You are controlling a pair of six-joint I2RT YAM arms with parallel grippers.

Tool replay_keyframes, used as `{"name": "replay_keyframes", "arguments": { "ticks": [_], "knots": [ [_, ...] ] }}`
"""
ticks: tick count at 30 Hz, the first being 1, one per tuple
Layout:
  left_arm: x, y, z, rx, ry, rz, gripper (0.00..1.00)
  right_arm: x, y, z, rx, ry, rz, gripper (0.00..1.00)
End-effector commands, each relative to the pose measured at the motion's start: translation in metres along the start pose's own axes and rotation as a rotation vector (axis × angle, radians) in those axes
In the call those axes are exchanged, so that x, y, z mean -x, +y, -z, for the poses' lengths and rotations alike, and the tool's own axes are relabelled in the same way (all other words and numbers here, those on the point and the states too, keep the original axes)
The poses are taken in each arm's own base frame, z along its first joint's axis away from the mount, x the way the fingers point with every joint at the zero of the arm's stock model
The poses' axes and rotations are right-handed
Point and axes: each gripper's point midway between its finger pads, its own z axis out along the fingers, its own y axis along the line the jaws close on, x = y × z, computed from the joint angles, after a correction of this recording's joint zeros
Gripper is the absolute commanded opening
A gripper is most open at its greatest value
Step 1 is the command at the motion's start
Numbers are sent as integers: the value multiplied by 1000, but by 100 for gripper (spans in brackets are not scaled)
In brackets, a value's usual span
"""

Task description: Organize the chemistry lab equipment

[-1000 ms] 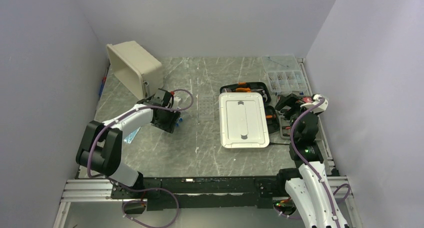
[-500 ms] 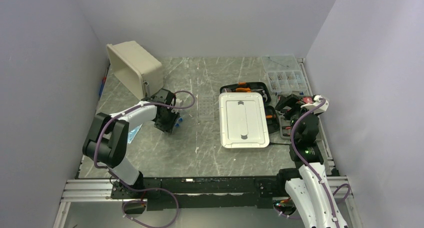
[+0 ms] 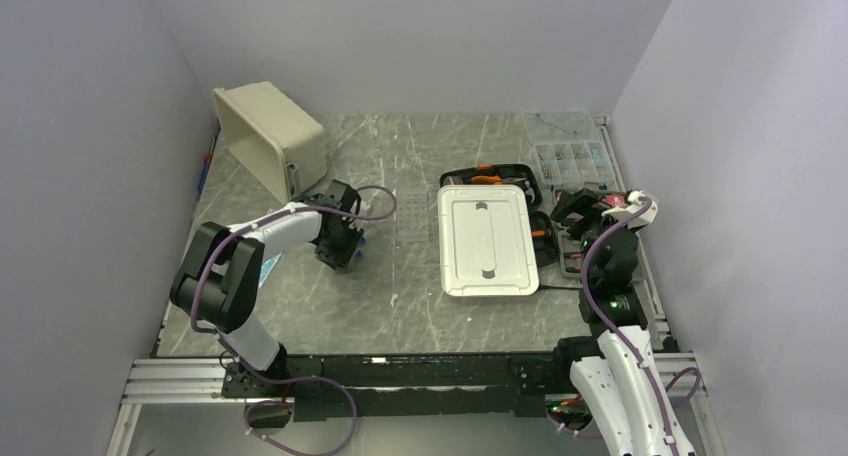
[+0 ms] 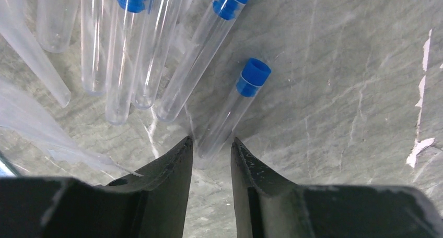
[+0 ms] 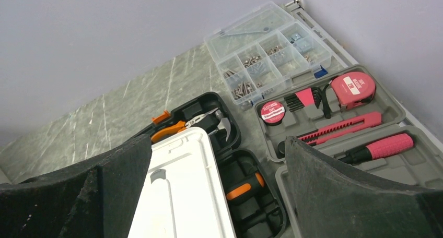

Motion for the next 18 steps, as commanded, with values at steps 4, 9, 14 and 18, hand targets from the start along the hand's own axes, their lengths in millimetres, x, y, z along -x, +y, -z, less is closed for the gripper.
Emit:
{"name": "replay_keyframes", "arguments": {
  "ticks": [4, 9, 14, 18],
  "knots": [
    [-3, 1, -4, 38, 48, 16, 36, 13, 4, 1, 15, -50, -23, 100],
    [-4, -2, -6, 35, 57, 4, 19, 13, 4, 1, 13, -51, -22, 100],
    [-1, -12, -2, 11, 27, -35, 16, 13, 4, 1, 15, -51, -21, 100],
    [7, -31, 15, -55, -60, -85, 13, 13, 11, 1, 51, -46, -11, 100]
  ]
}}
